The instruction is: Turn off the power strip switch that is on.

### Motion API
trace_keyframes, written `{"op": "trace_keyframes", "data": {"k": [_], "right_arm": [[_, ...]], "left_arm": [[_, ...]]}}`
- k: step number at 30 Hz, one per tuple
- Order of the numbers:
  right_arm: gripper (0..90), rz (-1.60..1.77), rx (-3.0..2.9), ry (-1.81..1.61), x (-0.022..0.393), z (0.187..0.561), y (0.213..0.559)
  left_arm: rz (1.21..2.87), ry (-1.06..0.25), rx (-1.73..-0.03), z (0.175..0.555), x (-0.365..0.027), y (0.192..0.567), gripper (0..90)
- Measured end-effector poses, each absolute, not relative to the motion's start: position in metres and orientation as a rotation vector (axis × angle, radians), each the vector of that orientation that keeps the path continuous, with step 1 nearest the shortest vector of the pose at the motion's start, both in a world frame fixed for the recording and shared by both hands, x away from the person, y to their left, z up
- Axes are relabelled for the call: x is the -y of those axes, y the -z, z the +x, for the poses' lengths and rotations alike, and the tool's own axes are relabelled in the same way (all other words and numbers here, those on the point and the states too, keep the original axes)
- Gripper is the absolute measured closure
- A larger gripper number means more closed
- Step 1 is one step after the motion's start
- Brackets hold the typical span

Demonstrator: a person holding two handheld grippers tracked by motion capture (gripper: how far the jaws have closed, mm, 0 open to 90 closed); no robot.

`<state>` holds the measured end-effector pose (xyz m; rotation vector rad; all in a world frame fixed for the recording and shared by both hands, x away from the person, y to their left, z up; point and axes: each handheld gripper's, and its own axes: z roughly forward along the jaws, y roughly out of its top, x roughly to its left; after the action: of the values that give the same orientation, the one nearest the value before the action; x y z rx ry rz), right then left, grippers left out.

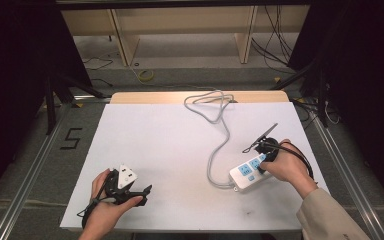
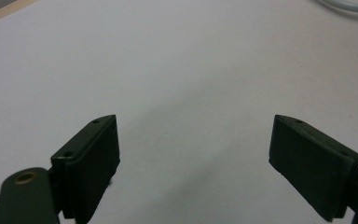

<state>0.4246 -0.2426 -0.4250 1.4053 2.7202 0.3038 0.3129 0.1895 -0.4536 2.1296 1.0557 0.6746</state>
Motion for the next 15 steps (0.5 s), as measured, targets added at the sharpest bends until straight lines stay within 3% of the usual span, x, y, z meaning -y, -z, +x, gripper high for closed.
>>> {"op": "trace_keyframes", "data": {"k": [15], "right_arm": [[90.0, 1.392, -2.717, -0.265, 0.2386, 0.4247, 0.4262]], "left_arm": [[2.129, -0.675, -1.055, 0.3124, -0.1893, 0.4533, 15.7]]}}
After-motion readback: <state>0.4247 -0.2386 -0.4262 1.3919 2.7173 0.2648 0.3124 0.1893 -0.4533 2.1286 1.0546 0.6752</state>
